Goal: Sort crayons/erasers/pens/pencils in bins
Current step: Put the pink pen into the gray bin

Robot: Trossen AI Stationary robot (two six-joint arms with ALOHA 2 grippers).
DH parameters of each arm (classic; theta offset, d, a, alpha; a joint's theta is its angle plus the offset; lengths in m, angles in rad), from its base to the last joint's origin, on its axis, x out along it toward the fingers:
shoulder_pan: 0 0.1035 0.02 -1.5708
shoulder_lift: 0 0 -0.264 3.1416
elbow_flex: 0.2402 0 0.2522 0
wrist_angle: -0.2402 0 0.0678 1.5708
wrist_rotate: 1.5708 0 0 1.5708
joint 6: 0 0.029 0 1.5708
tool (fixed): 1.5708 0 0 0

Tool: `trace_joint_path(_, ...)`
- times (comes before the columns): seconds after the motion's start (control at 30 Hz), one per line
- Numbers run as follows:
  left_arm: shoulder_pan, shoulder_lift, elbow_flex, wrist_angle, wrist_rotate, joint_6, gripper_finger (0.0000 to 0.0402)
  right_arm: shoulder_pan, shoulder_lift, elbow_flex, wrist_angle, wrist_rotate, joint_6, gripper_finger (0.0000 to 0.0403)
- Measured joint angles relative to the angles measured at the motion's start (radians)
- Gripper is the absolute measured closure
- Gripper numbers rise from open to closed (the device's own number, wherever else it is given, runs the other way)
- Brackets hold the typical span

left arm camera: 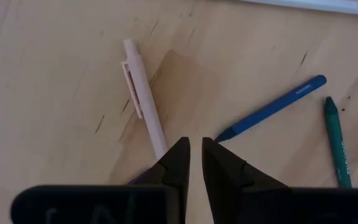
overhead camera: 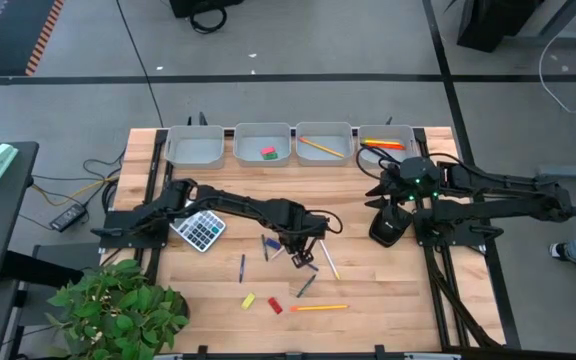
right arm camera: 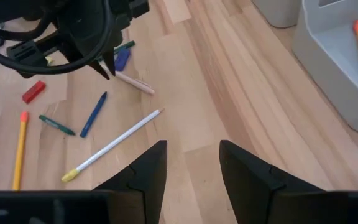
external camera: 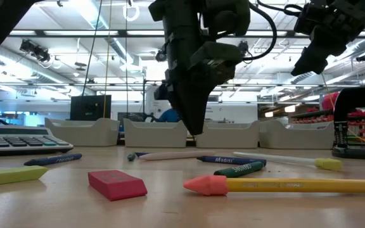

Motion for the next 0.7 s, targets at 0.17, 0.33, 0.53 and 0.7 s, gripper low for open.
trace_joint_path(0.17, 0.007, 0.012, -0.001, -0.021, -0.047, -0.018, 0.0336, 0.000, 0.000, 0.000, 0.002, 0.003, -0.014, 0.0247)
trace_joint_path(0.33, 0.007, 0.011, -0.001, -0.040, -0.054, -0.019, 0.0297, 0.000, 0.000, 0.000, 0.002, 0.003, -0.014, 0.0247)
trace_joint_path(0.53, -0.007, 0.025, -0.001, -0.052, -0.028, -0.053, 0.0253, 0.008, 0.000, 0.000, 0.002, 0.003, -0.014, 0.0247)
trace_joint_path(0.7, -0.018, 0.032, -0.001, -0.052, -0.099, -0.053, 0.0242, 0.035, 0.000, 0.000, 0.005, 0.002, -0.022, 0.0247)
